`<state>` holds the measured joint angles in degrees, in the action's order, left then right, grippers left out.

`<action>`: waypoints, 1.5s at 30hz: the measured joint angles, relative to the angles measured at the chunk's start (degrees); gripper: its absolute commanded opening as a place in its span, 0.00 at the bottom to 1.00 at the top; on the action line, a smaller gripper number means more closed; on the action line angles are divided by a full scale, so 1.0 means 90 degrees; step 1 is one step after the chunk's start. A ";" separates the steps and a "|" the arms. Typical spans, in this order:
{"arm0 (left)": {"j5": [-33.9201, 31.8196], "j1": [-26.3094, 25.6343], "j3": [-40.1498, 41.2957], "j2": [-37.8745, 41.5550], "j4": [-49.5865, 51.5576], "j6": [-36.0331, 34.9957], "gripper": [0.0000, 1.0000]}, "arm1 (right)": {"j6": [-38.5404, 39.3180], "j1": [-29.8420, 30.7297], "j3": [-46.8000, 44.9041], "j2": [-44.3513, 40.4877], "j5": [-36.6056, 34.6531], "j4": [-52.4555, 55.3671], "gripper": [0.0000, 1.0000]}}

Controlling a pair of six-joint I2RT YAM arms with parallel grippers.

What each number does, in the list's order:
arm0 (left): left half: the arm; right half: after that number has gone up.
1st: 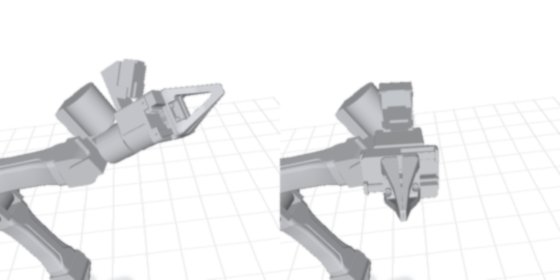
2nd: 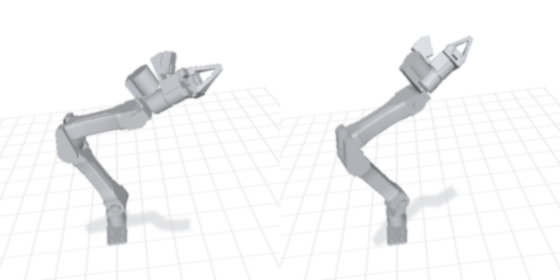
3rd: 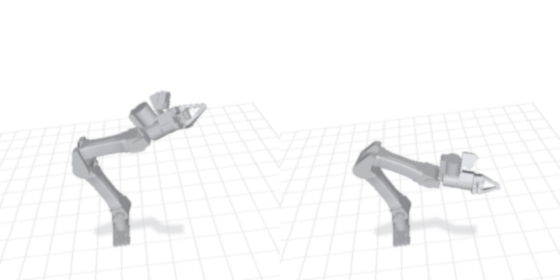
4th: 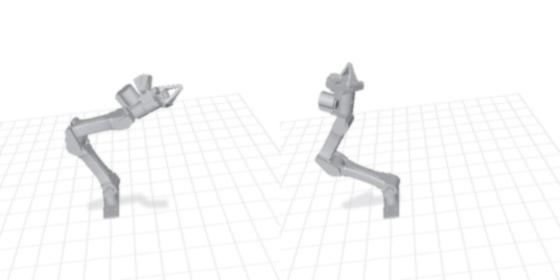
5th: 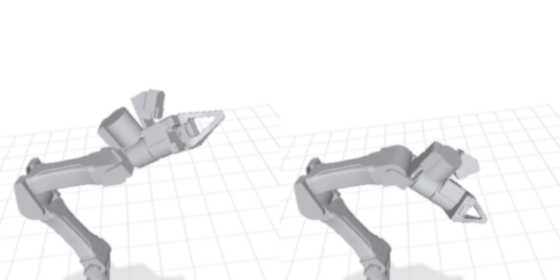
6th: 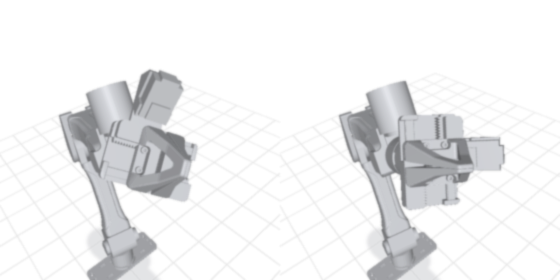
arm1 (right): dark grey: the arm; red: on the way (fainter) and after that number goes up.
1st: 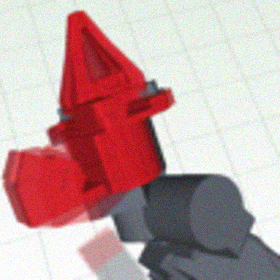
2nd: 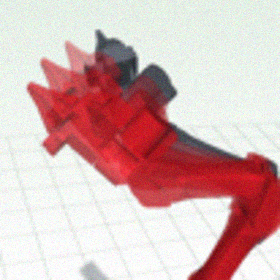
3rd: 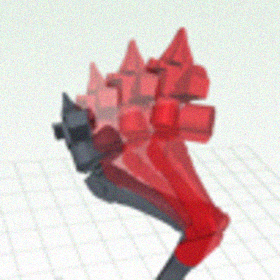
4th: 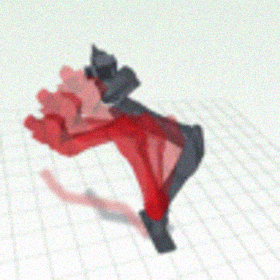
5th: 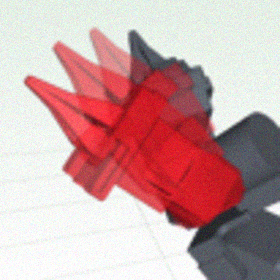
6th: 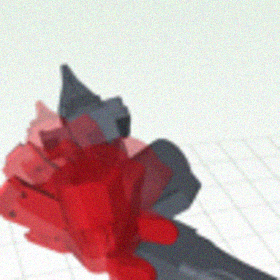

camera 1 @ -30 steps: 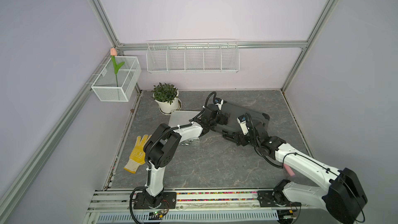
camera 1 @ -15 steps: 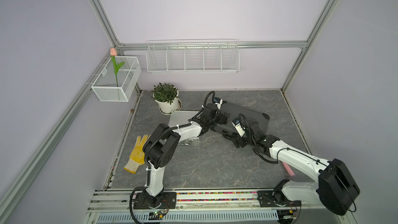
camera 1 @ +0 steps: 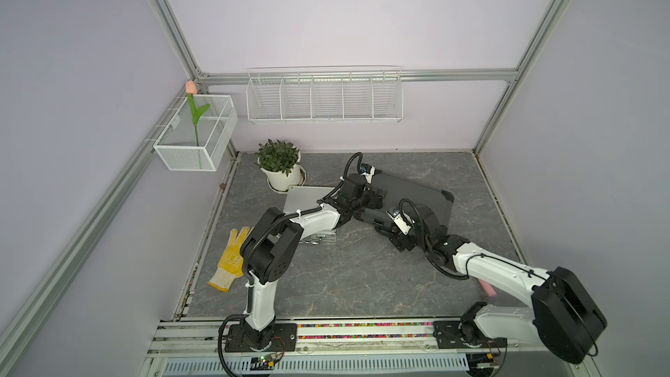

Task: Close the poker set cases
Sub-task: Fasten the fastener on the poker set case.

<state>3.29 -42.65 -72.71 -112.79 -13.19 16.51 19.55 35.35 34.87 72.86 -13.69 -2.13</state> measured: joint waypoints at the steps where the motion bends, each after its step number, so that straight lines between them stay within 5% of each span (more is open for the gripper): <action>1: 0.0000 0.0000 0.0000 0.0000 0.0000 0.0000 0.82 | 0.0049 0.0000 -0.0027 -0.0024 0.0002 -0.0044 0.98; 15: -0.0002 0.0000 0.0044 0.0034 -0.0010 0.0046 0.82 | 0.0806 -0.0002 -0.0658 -0.0738 -0.0027 -0.0444 0.99; 30: -0.0010 0.0000 0.0070 0.0044 -0.0032 0.0046 0.82 | 0.1185 0.0000 -0.0741 -0.0430 -0.0046 -0.1035 0.99; 40: -0.0024 0.0000 0.0211 0.0141 -0.0087 0.0046 0.82 | 0.0007 -0.0376 -0.0163 -0.0226 0.0177 0.0095 0.99; 45: -0.0029 0.0000 0.0211 0.0165 -0.0034 0.0046 0.82 | -0.1013 -0.0799 -0.0041 -0.0908 0.0415 0.0940 0.99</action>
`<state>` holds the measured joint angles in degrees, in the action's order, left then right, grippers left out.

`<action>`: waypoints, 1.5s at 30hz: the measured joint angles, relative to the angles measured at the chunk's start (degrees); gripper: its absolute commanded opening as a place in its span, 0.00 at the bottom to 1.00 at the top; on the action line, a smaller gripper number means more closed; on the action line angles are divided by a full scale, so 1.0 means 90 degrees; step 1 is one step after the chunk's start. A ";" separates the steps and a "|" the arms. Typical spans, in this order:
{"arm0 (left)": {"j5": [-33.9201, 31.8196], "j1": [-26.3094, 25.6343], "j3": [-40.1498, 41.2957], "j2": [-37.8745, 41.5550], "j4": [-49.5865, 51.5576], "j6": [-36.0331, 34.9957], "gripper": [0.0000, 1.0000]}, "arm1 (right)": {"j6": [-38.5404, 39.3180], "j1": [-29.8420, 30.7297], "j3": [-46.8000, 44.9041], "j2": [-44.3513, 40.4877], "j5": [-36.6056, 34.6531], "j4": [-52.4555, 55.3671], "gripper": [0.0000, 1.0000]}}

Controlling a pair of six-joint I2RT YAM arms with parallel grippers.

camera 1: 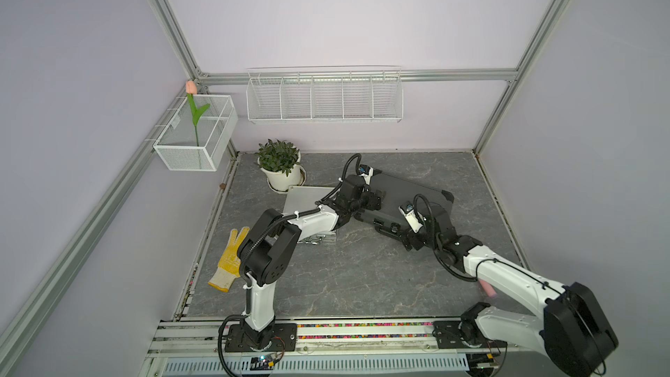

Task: Close the poker set cases
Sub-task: Fasten the fastener on the poker set case.

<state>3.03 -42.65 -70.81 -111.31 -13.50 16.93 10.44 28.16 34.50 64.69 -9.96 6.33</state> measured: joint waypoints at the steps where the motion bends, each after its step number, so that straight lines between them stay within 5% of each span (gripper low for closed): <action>1: 0.0000 0.0000 0.0000 0.0000 0.0002 0.0000 0.82 | -0.0143 -0.0085 0.0007 -0.0180 0.0019 0.0126 0.99; 12: 0.0000 0.0000 0.0000 0.0007 0.0012 -0.0002 0.82 | -0.1027 -0.0493 0.0311 -0.0265 0.0066 0.1258 1.00; 27: -0.0012 0.0000 0.0024 0.0039 0.0039 -0.0005 0.82 | -0.0981 -0.0597 0.0610 0.0379 0.0299 0.0947 0.97; 35: -0.0075 0.0019 0.0180 0.0085 -0.0146 0.0002 0.82 | 0.0301 0.0287 -0.0306 -0.0308 0.0406 -0.0092 0.98; 45: -0.0058 0.0027 0.0257 0.0087 -0.0301 0.0000 0.82 | 0.2276 0.0840 -0.0855 0.0437 -0.0566 -0.1885 0.98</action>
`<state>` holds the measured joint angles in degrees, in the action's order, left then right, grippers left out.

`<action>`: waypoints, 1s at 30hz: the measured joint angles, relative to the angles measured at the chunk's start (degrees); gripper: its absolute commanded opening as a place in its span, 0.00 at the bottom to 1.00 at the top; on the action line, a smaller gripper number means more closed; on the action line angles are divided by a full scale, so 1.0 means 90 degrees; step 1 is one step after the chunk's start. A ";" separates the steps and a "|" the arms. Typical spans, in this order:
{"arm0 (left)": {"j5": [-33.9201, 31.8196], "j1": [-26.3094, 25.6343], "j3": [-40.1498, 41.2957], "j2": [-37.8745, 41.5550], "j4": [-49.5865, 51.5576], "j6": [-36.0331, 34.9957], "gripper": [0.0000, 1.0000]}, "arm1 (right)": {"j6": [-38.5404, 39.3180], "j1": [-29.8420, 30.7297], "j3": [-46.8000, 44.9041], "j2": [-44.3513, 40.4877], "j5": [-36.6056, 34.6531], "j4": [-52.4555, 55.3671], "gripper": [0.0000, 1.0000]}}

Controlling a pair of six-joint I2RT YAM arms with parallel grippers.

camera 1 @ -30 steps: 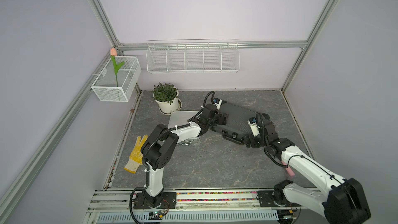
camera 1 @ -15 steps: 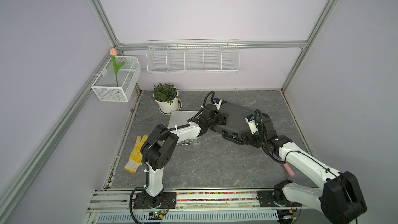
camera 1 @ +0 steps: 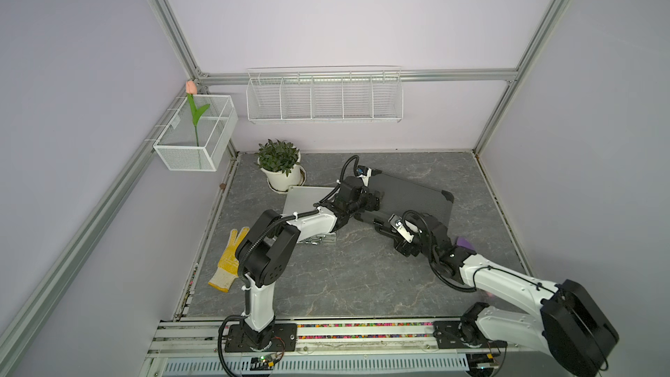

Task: Close the poker set cases
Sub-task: Fasten the fastener on the poker set case.

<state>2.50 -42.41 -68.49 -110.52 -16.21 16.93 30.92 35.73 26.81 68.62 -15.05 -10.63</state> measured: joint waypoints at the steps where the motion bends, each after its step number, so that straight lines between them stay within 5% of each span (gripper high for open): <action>1: 0.0000 0.0000 0.0012 0.0000 -0.0015 0.0000 0.82 | 0.0151 0.0012 -0.0036 0.0070 -0.0029 -0.0153 0.99; 20: 0.0136 0.0051 0.0141 0.0024 -0.0228 0.0005 0.82 | 0.1751 0.0143 -0.0228 0.1562 -0.0532 -0.2497 0.95; 30: 0.0056 0.0294 0.0355 -0.0015 0.0085 0.0187 0.82 | 0.1848 0.0180 -0.0068 0.1625 -0.0668 -0.2290 0.86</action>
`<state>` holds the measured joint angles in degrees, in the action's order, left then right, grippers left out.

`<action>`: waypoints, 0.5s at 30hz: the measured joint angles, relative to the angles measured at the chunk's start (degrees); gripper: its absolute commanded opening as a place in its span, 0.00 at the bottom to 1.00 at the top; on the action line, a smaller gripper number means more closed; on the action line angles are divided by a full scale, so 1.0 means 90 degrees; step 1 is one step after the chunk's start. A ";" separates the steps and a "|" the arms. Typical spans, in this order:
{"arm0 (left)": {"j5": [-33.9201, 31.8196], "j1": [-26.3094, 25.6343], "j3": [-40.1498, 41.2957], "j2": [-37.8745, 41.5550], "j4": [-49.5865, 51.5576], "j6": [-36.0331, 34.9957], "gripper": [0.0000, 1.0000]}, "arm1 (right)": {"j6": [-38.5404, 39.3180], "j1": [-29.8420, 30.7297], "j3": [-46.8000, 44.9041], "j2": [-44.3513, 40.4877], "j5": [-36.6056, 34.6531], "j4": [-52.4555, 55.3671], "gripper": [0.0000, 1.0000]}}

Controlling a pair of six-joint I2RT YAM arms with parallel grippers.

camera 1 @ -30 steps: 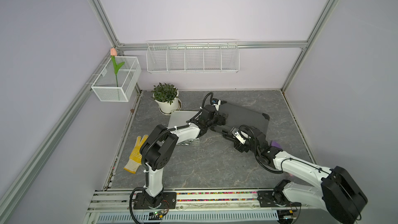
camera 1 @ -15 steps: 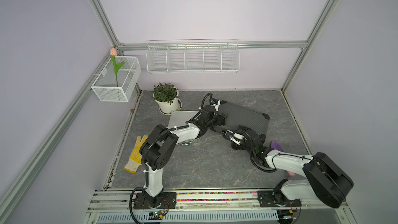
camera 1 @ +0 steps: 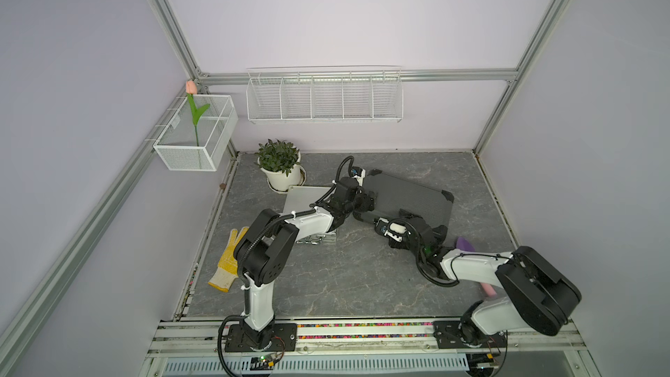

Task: Close the poker set cases
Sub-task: Fasten the fastener on the poker set case.

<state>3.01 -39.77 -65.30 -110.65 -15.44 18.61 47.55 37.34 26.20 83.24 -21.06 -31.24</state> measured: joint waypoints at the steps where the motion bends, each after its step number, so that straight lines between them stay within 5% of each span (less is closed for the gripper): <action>1: 0.0000 0.0010 -0.0010 -0.0005 -0.0007 0.0051 0.82 | -0.0007 0.0010 0.0032 -0.0034 0.0078 0.0063 0.85; 15: -0.0041 0.0007 -0.0012 0.0002 0.0034 0.0153 0.82 | -0.0410 -0.0131 0.0478 -0.0393 0.0716 0.1144 0.64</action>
<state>2.63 -39.70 -65.41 -110.63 -15.14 19.99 43.86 36.16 30.50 79.70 -14.61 -20.95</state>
